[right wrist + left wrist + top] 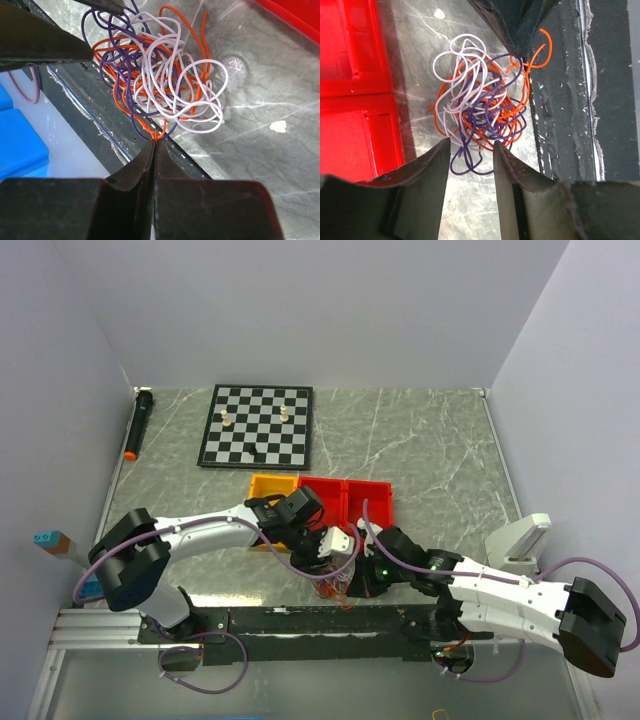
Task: Untangle the cables
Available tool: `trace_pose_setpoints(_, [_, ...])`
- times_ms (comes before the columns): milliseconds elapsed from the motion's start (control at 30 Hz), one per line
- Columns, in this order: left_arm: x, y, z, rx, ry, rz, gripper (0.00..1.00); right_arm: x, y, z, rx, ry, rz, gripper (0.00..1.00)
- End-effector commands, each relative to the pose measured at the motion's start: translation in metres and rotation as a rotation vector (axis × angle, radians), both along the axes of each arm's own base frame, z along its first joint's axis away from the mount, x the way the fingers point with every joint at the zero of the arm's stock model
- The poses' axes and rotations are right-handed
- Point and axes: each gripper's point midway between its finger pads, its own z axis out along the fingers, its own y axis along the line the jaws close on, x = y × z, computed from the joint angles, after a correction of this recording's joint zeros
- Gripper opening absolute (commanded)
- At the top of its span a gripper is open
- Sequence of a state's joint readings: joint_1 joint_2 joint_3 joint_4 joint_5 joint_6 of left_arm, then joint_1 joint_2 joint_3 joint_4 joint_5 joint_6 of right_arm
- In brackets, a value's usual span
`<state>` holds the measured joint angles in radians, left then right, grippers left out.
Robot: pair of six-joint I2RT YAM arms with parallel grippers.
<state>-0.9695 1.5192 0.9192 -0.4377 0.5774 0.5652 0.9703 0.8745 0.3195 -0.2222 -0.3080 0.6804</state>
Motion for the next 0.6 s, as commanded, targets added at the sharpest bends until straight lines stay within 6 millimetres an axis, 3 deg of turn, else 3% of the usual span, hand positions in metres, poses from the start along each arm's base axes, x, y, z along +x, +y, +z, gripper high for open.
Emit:
trace_pose_setpoints(0, [-0.003,-0.007,-0.004,-0.020,-0.011,-0.047,0.45,0.003,0.005,0.008,0.039,-0.014,-0.008,0.00])
trace_pose_setpoints(133, [-0.010,-0.005,-0.016,0.002,-0.008,-0.067,0.42,0.003,0.003,0.008,0.036,-0.019,-0.020,0.00])
trace_pose_setpoints(300, [-0.006,-0.006,-0.010,0.009,-0.027,-0.062,0.12,0.002,-0.002,0.007,0.023,-0.014,-0.030,0.00])
trace_pose_setpoints(400, [-0.006,0.000,-0.002,0.030,-0.035,-0.058,0.01,0.003,-0.004,0.006,0.013,-0.017,-0.042,0.00])
trace_pose_setpoints(567, [-0.009,0.014,0.006,0.044,-0.049,-0.032,0.01,0.005,-0.008,0.002,-0.013,-0.012,-0.062,0.00])
